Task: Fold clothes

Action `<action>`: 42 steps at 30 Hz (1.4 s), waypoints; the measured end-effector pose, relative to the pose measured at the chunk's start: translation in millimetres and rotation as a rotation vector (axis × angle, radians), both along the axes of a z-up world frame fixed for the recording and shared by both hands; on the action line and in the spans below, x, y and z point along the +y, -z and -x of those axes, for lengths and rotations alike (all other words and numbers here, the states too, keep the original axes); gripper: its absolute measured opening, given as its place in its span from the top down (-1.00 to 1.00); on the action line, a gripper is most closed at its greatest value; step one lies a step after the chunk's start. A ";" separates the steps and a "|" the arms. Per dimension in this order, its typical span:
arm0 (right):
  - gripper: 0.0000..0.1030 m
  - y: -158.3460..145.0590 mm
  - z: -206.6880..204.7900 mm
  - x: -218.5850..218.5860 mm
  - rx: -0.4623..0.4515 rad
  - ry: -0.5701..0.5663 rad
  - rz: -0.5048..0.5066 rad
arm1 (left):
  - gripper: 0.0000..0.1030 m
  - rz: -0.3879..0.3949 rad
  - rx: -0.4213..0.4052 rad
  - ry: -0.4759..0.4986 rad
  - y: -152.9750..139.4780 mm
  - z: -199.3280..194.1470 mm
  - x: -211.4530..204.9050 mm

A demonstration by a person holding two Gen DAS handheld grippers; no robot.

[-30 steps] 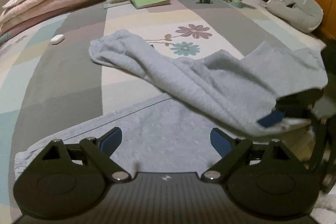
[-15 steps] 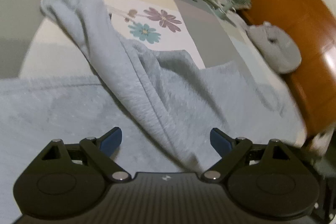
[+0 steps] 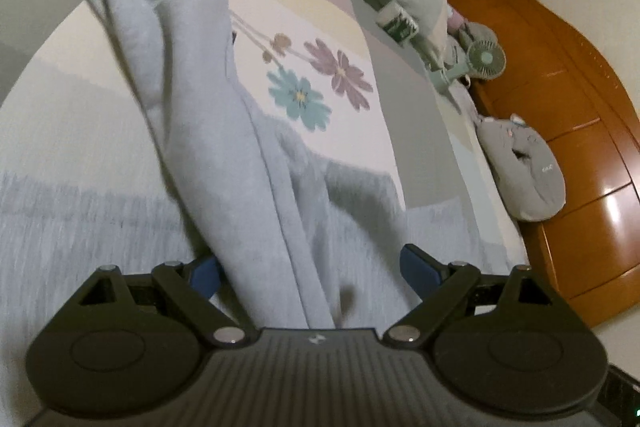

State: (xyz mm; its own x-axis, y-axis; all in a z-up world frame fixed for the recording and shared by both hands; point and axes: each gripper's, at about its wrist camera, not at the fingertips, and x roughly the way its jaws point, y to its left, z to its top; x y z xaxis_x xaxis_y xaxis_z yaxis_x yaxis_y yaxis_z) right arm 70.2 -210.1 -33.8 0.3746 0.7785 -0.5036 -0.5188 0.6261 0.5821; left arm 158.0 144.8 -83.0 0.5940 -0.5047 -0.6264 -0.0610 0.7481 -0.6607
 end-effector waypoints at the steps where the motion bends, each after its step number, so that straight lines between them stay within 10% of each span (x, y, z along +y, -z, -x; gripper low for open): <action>1: -1.00 -0.2 0.0 1.4 -0.003 -0.004 0.002 | -0.76 0.024 -0.007 -0.015 2.6 -3.5 3.0; 9: -1.00 1.5 1.9 3.5 -0.010 -0.014 0.028 | -0.68 0.185 -0.052 -0.073 19.5 7.8 11.3; 19: -1.00 10.4 2.9 -1.7 0.017 0.015 0.045 | 0.82 0.135 -0.031 -0.232 39.5 0.6 25.0; 34: -1.00 1.0 16.9 -24.9 -0.025 0.080 0.052 | 0.90 -0.161 -0.243 -0.161 -70.0 64.4 -12.2; 42: -1.00 -5.1 26.4 -40.1 -0.049 0.125 0.056 | 0.89 -0.248 -0.178 -0.188 -58.0 107.9 -3.8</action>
